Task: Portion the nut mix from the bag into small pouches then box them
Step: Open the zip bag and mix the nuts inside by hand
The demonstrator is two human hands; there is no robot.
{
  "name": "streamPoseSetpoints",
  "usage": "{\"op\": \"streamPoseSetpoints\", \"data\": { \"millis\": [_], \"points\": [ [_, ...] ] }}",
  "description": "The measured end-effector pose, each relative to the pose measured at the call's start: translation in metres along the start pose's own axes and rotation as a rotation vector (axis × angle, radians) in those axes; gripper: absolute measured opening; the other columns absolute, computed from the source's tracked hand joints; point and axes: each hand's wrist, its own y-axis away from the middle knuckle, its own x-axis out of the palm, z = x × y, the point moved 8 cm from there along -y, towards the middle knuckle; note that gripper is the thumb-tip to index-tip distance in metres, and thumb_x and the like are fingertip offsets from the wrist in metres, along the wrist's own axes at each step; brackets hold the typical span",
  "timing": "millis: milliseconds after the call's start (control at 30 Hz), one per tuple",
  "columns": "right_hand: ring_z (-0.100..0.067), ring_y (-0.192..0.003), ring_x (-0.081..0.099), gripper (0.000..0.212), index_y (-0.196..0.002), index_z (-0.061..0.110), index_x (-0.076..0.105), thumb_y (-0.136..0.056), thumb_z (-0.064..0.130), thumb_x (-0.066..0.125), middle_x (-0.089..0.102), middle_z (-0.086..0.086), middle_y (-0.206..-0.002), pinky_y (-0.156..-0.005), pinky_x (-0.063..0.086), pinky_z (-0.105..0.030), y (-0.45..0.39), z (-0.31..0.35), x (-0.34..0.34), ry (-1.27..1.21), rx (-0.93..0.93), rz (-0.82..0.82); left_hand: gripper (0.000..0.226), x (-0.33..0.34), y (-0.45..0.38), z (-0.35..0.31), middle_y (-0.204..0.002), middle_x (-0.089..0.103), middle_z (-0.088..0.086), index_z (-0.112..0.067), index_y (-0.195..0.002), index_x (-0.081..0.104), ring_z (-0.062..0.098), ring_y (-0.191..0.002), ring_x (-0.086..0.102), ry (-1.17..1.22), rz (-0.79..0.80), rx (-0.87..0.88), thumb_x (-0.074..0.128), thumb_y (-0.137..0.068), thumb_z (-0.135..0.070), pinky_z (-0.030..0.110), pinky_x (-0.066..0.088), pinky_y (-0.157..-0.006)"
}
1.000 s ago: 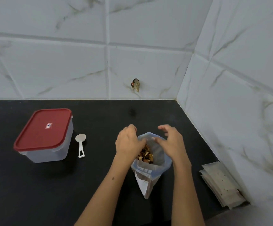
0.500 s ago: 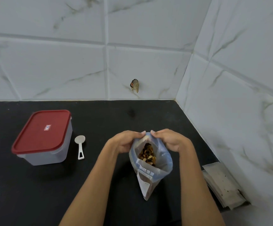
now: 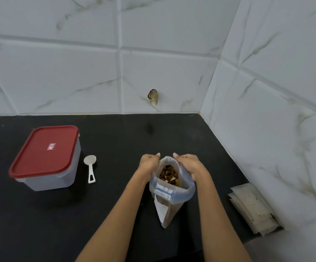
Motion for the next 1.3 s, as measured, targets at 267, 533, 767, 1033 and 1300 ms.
{"op": "streamPoseSetpoints", "data": {
  "millis": [267,533,767,1033,1300],
  "points": [
    [-0.018,-0.074,0.062,0.056,-0.096,0.011,0.051,-0.084,0.066,0.048,0.062,-0.007,-0.088,-0.081,0.054,-0.033,0.056,-0.032,-0.044,0.445,0.088,-0.311,0.078,-0.044,0.054,-0.009,-0.09,0.066,0.01,-0.004,-0.097,0.059,0.023,-0.084,0.065,-0.663,-0.259,0.08,0.046,-0.077,-0.078,0.032,0.054,-0.071],
    [-0.024,-0.073,0.071,0.028,-0.102,0.002,0.055,-0.08,0.008,0.071,0.066,-0.019,-0.098,-0.06,0.059,-0.031,0.073,-0.059,-0.012,-0.093,0.154,-0.163,0.03,-0.026,0.081,0.022,-0.078,0.072,0.014,0.0,-0.092,0.064,0.018,-0.059,0.071,-0.186,-0.025,-0.09,0.078,-0.078,-0.022,0.027,0.059,-0.052],
    [-0.026,-0.082,0.067,0.011,-0.101,-0.001,0.06,-0.091,-0.003,0.055,0.066,-0.018,-0.094,-0.068,0.055,-0.035,0.094,-0.063,0.009,-0.714,0.05,-0.099,0.026,-0.006,0.096,0.043,-0.092,0.067,0.023,0.006,-0.108,0.057,0.029,-0.075,0.069,0.594,0.131,-0.257,0.065,-0.083,0.006,0.034,0.058,-0.056],
    [-0.032,-0.12,0.054,0.031,-0.124,-0.007,0.051,-0.097,0.001,0.037,0.057,-0.023,-0.125,-0.101,0.042,-0.041,0.086,-0.087,0.04,-1.364,0.309,0.077,0.019,0.016,0.1,0.053,-0.086,0.059,0.025,0.012,-0.098,0.053,0.029,-0.093,0.06,1.054,0.217,-0.381,0.036,-0.096,0.003,0.039,0.05,-0.076],
    [-0.04,-0.109,0.057,0.035,-0.117,-0.001,0.058,-0.09,-0.002,0.035,0.06,-0.023,-0.115,-0.074,0.051,-0.048,0.075,-0.105,0.04,-1.064,0.325,-0.105,0.034,0.033,0.095,0.078,-0.085,0.062,0.019,0.0,-0.099,0.06,0.033,-0.078,0.061,0.84,0.099,-0.336,0.028,-0.09,-0.004,0.041,0.05,-0.054]
  ]
}}
